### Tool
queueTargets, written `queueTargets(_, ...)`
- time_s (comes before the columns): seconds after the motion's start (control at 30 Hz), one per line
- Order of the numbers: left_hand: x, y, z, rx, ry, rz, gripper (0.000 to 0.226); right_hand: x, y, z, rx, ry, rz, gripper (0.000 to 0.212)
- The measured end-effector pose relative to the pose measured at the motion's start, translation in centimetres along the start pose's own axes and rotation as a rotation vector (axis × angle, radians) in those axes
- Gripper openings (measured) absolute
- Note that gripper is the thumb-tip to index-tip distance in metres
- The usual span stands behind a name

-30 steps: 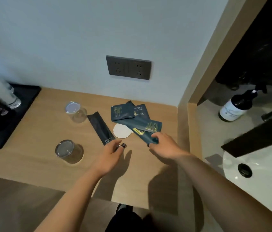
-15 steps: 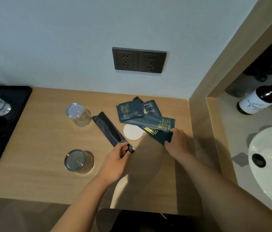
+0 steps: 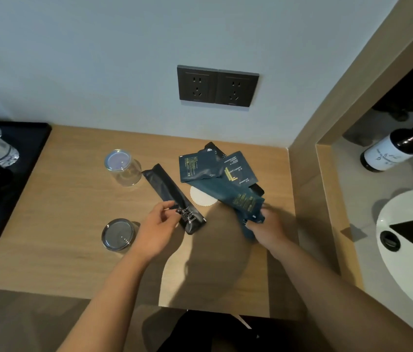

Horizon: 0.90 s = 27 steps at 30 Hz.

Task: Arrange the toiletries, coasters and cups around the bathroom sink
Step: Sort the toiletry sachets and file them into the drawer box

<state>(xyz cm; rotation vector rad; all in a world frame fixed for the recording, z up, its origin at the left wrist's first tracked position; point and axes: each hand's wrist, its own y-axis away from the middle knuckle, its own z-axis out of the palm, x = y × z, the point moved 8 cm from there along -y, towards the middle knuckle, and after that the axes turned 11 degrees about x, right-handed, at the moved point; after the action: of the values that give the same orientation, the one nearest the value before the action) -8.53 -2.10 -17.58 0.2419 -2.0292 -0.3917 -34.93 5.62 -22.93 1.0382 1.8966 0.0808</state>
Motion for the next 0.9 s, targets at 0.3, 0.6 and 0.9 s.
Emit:
queueTargets(0.3, 1.4, 2.0, 1.8, -0.020, 0.043, -0.048, 0.029, -0.2, 6.8, -5.3, 0.084, -0.202, 0.053, 0.021)
queueTargets(0.6, 8.3, 6.1, 10.3, -0.347, 0.499, -0.151, 0.014, -4.2, 10.7, -9.1, 0.008, -0.261, -0.083, 0.018)
queueTargets(0.9, 7.7, 6.6, 7.3, -0.184, 0.742, -0.153, 0.025, -4.8, 12.9, -3.5, -0.272, -0.144, -0.115, 0.010)
